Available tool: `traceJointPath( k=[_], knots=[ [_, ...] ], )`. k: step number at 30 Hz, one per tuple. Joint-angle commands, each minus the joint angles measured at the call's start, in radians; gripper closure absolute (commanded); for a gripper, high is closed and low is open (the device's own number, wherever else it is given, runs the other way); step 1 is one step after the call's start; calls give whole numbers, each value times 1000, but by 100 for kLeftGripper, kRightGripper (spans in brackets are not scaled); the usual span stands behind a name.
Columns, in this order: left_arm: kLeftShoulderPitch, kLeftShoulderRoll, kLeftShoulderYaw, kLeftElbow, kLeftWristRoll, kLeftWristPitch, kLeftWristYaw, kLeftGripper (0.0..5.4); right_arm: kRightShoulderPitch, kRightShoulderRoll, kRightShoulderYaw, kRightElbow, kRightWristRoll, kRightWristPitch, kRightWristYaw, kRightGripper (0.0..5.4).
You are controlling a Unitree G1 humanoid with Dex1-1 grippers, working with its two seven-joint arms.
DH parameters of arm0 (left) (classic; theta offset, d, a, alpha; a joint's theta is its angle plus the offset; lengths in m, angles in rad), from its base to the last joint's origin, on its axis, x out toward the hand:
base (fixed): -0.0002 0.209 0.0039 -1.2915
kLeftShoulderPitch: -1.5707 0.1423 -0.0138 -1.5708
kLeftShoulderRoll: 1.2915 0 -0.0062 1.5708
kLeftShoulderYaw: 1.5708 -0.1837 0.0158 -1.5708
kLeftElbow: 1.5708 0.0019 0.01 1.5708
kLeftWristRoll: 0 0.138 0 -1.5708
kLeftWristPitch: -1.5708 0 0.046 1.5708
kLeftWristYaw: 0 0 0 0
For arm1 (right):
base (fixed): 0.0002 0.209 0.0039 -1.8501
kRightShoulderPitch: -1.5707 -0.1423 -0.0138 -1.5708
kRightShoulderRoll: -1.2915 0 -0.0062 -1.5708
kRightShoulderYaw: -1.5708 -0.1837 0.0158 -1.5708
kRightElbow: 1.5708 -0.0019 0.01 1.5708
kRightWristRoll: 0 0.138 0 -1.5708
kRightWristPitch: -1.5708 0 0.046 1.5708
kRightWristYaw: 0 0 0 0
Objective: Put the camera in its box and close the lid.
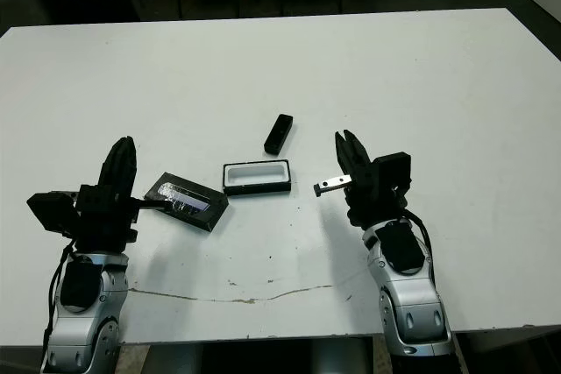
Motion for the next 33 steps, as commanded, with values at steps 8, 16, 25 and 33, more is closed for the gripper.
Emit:
traceJointPath(
  k=[8,16,25,33],
  knots=[
    [4,0,-4,14,11,22,8,538,-4,-23,-15,11,6,22,16,540],
    [12,-8,-13,18,25,4,19,538,-380,-189,-101,148,15,81,125,540],
    [22,-11,-12,17,25,-4,23,538,-1056,-306,82,894,-181,-8,372,540],
    [45,-8,-10,-16,32,9,31,538,-1270,-164,177,1335,-303,-106,355,540]
  ],
)
